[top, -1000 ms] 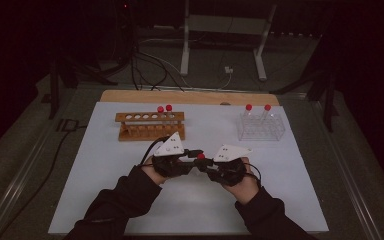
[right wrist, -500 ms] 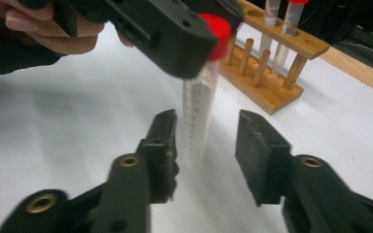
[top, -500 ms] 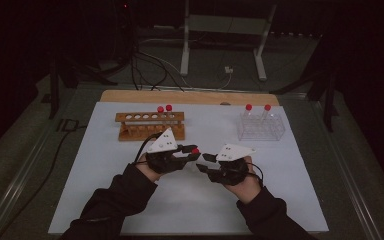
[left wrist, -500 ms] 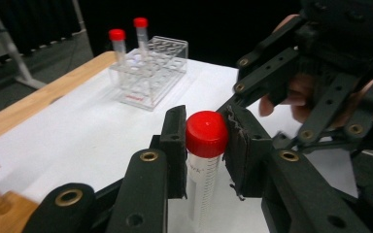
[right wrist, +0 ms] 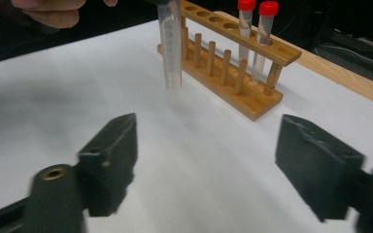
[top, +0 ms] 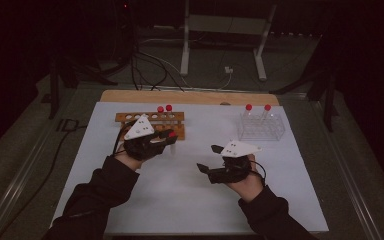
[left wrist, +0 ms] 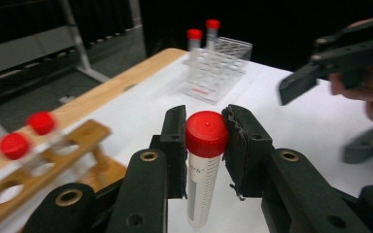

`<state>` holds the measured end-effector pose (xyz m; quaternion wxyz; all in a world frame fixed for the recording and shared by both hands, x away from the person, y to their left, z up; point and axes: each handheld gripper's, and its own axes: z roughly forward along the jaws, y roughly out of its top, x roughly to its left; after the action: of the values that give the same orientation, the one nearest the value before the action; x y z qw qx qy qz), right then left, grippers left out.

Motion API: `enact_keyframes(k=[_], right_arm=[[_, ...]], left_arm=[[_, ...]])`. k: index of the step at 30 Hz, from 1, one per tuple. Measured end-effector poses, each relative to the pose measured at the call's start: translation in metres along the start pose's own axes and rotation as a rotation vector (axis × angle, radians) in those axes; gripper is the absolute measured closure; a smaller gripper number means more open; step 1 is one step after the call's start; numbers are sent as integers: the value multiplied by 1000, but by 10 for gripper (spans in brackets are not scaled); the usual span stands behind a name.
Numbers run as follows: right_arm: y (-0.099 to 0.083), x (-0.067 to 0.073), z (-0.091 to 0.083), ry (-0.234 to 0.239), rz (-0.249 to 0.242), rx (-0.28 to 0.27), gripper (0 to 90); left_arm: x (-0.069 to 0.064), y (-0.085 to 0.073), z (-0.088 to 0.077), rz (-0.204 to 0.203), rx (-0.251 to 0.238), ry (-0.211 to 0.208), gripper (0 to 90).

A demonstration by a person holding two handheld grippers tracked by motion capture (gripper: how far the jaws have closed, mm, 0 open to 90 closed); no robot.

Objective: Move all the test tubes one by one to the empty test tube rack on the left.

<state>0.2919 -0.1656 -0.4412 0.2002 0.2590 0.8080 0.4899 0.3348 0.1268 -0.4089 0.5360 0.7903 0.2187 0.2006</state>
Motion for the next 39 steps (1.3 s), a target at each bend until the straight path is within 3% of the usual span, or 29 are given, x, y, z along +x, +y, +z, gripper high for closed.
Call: enact_keyframes(k=[4,7,10,19,27,33,39], right_arm=[[0,-1,0,15,31,-19,124],[0,-2,0,14,31,-22,41],[0,-2,-2,41,26,-29,19],[0,-4,-3,54,26,-25,0],[1,-6,-5,55,29,-30,0],[0,-6,-6,56,35,-31,0],[0,-7,-7,57,34,-34,0]], left_arm=[[13,2,-5,-5,2,56,720],[23,4,-7,-10,0,89,720],[33,7,-10,-26,-9,118,719],[60,14,-13,-62,-40,207,719],[82,18,-4,-80,-61,267,719],[95,15,8,-88,-67,321,719],[104,6,17,-134,-94,361,719]])
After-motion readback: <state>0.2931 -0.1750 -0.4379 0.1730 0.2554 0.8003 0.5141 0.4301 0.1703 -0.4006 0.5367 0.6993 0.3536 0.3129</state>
